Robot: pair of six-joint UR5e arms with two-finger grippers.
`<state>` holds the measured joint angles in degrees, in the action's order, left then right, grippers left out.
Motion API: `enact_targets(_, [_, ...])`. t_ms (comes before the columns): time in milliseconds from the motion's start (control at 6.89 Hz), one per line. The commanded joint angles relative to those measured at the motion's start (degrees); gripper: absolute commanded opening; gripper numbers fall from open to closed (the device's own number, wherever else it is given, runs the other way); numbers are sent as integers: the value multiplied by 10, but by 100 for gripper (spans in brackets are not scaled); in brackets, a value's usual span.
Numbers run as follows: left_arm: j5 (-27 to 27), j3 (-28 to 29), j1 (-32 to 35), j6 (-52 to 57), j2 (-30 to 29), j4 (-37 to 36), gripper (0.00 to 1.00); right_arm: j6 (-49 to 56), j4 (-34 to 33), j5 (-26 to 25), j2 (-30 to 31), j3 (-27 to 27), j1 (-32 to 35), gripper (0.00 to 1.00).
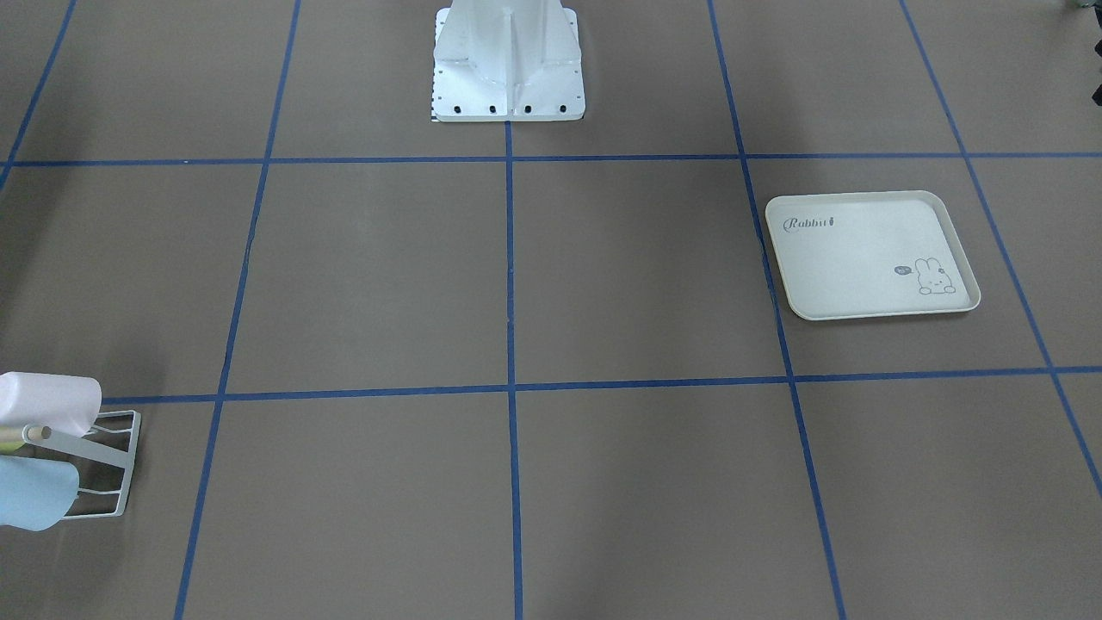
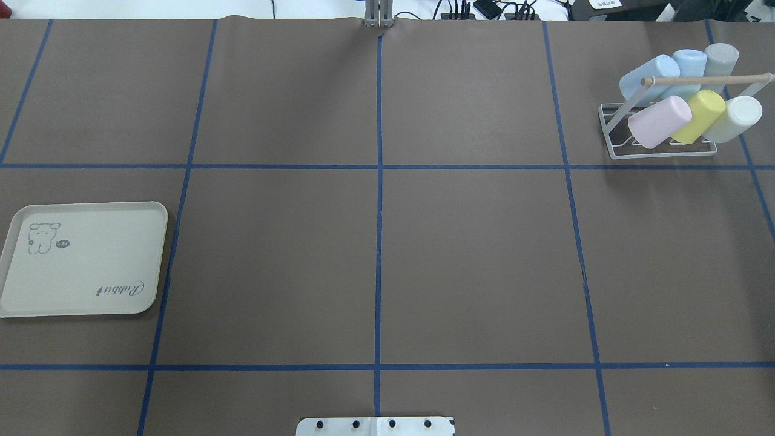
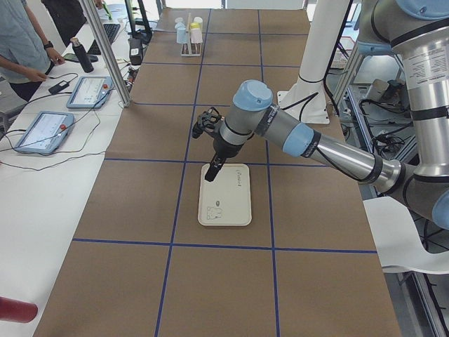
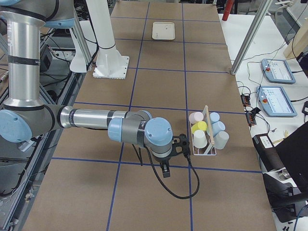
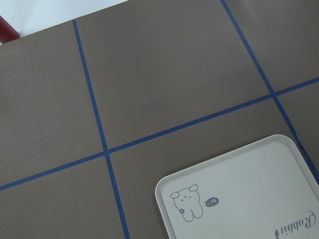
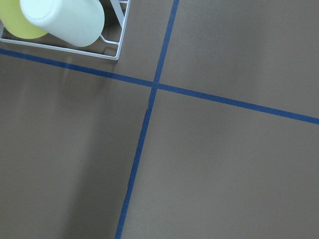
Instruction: Transfer IKEA cup to right arm and place on rack
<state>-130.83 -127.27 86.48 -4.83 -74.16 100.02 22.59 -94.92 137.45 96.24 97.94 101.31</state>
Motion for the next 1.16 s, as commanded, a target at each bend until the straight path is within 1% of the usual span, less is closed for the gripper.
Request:
enact_targets(0, [0, -4, 0, 0, -1, 0, 100, 0, 0, 0, 10, 1, 11, 100])
enact_targets(436, [-1, 0, 0, 1, -4, 3, 100, 0, 0, -1, 11, 1, 13, 100])
enact_targets(581, [0, 4, 0, 1, -13, 3, 100, 0, 0, -1, 12, 1, 13, 100])
enact_targets(726, [0, 4, 0, 1, -14, 2, 100, 0, -12, -2, 11, 1, 13, 100])
enact_targets(871, [0, 4, 0, 1, -15, 2, 100, 0, -38, -3, 10, 12, 14, 100])
enact_targets(1017, [0, 4, 0, 1, -14, 2, 100, 0, -42, -3, 11, 17, 15, 100])
